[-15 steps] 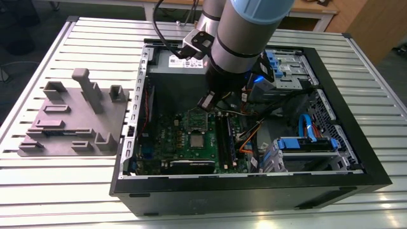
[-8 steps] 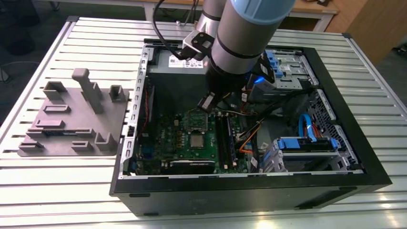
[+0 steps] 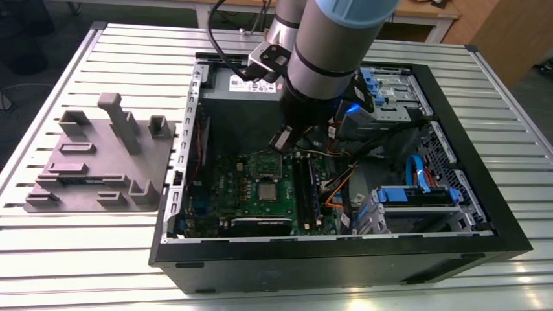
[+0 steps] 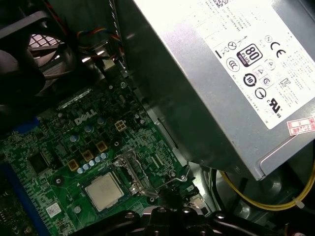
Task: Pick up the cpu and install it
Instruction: 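Close the cpu cover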
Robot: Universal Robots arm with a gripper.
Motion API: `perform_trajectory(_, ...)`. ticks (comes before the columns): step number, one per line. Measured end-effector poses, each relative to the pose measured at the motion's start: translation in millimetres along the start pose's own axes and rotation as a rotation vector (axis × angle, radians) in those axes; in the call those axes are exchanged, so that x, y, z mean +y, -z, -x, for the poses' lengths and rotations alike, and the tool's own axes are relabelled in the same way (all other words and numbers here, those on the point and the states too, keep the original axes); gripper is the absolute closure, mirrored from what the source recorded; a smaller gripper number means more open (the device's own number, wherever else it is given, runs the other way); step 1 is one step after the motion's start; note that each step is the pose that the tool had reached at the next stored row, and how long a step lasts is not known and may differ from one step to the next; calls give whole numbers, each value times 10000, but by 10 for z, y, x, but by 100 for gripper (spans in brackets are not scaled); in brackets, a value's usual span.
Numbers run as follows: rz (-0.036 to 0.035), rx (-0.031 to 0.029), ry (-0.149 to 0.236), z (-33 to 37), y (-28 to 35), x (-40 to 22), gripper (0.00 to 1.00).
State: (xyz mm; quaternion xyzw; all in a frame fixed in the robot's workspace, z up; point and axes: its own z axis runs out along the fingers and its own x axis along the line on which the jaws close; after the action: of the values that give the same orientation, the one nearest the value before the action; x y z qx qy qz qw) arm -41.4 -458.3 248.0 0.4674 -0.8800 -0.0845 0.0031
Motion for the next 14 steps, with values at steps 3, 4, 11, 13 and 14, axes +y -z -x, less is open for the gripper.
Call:
perform_trajectory(3, -30, 44, -2, 0, 2, 0, 90)
perform_trajectory(4, -41, 60, -3, 0, 3, 1, 90)
perform_trajectory(11, -149, 219, -15, 1, 13, 2, 90)
perform_trajectory(13, -187, 274, -20, 1, 15, 3, 90)
perform_trajectory(14, -207, 304, -23, 1, 16, 3, 90)
